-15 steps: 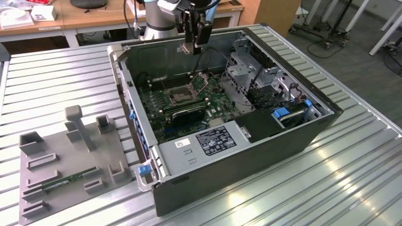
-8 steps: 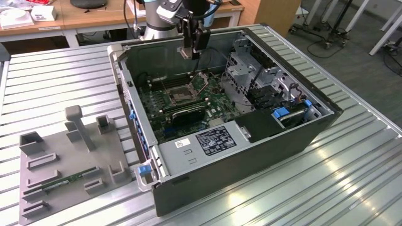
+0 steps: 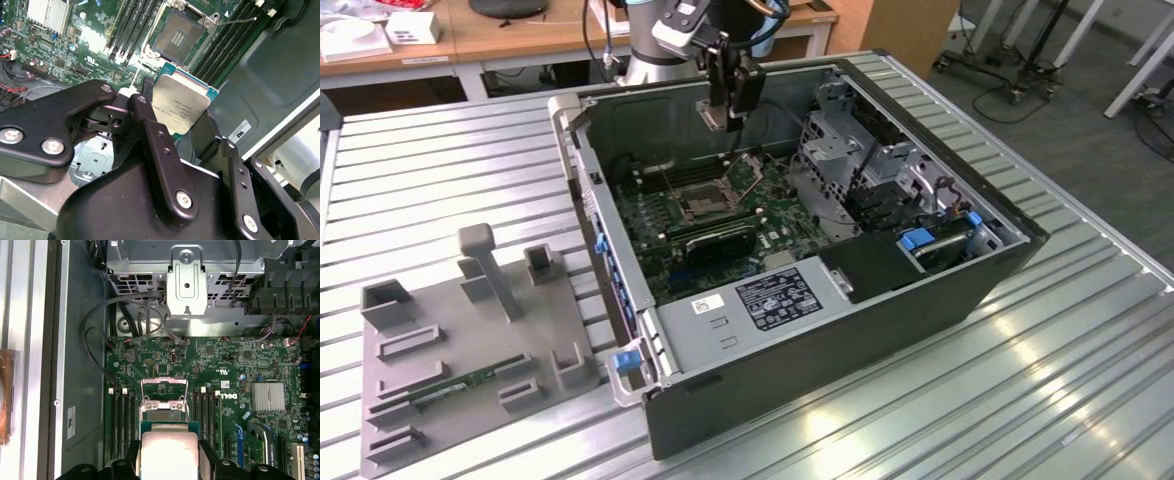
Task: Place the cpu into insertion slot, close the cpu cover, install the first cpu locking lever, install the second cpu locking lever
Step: 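Place the cpu into insertion slot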
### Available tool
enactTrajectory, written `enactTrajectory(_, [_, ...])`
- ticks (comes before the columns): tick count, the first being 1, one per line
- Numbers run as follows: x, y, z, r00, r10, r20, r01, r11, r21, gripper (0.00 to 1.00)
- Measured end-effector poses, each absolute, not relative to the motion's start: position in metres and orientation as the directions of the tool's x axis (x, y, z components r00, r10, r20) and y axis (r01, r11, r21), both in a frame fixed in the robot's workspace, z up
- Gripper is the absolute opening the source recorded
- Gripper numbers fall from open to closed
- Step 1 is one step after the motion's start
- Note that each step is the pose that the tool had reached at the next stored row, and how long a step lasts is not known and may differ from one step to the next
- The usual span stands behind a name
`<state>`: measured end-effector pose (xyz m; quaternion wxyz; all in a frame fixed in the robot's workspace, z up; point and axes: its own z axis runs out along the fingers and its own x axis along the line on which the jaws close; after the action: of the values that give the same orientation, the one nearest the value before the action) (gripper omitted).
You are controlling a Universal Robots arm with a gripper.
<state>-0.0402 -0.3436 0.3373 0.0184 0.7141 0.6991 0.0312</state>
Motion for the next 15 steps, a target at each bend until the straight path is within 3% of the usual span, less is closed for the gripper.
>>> enactTrajectory(15, [-0.0402,-0.3436,0.3295,0.02,1.0,0.019,0.997,-0.022,0.07,0.54])
